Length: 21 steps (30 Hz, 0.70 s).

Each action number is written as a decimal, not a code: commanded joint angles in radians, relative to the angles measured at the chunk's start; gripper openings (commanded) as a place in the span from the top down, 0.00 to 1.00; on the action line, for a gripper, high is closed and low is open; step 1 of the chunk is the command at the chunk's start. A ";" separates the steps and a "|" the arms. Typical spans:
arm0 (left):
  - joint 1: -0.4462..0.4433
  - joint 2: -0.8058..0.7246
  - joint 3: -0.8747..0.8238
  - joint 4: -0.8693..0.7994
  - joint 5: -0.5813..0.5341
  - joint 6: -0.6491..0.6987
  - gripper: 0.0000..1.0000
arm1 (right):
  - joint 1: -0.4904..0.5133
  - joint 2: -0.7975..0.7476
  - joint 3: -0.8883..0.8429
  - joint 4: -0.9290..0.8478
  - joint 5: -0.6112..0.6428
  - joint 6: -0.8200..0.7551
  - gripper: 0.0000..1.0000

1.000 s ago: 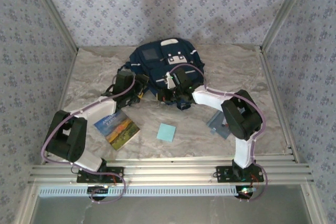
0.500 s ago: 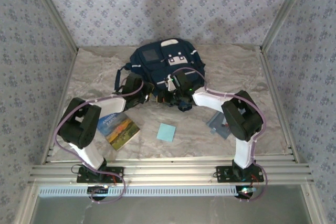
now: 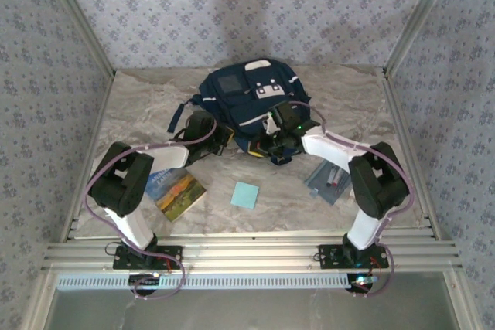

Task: Pack books, pencil case, and school supplies into a backpack

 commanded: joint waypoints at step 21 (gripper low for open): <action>0.283 -0.072 0.126 -0.302 -0.050 0.397 0.94 | -0.158 -0.015 -0.003 -0.305 -0.114 -0.307 1.00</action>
